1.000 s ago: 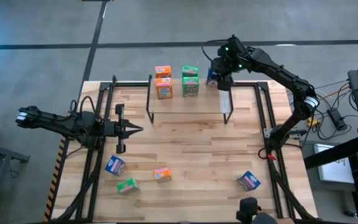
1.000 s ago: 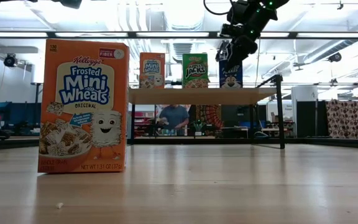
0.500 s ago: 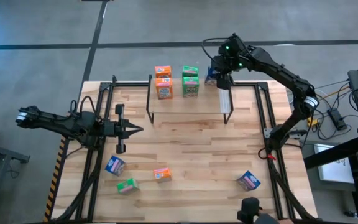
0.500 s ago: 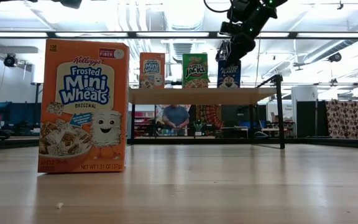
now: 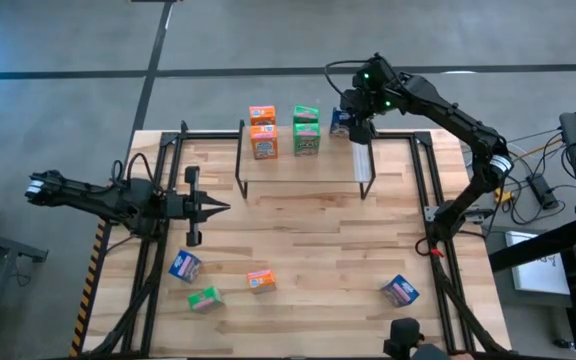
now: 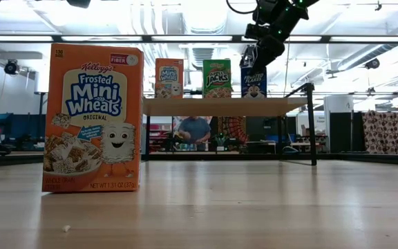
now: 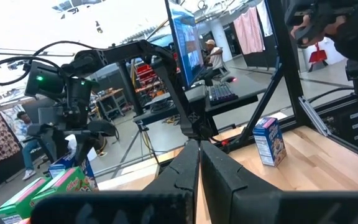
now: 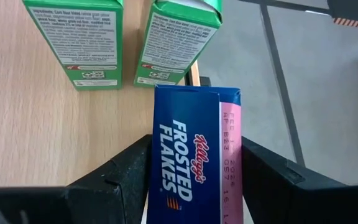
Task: Stack cereal on shelf
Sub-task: Put the top right blue cereal box on the shelf
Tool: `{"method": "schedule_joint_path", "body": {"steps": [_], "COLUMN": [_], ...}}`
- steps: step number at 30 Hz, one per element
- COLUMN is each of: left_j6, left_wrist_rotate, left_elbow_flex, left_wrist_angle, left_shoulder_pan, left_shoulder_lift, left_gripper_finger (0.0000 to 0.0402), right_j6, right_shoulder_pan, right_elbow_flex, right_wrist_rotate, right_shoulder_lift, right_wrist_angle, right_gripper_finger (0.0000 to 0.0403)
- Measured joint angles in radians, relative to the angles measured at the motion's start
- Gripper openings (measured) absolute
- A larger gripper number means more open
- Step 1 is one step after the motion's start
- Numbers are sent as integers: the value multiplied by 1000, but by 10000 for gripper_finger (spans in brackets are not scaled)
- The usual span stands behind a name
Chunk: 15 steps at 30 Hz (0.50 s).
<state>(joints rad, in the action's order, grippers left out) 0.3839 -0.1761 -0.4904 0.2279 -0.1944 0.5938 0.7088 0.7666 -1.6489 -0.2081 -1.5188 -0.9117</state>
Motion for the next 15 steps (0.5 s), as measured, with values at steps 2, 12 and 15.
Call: {"method": "schedule_joint_path", "body": {"steps": [2,12,15], "left_j6": [0,-4,-4], "left_wrist_rotate": [0,1,1], "left_elbow_flex": [0,0,0], "left_wrist_angle": [0,0,0], "left_shoulder_pan": [0,0,0], "left_shoulder_lift": [0,0,0], "left_gripper_finger": [0,0,0], "right_j6": [12,19,17], "right_shoulder_pan": [0,0,0], "right_elbow_flex": [0,-1,-1], "right_wrist_rotate": [0,-6,-11], "right_shoulder_lift": [0,2,3], "right_wrist_angle": [3,-21,-35], "right_gripper_finger": [203,181,177]}}
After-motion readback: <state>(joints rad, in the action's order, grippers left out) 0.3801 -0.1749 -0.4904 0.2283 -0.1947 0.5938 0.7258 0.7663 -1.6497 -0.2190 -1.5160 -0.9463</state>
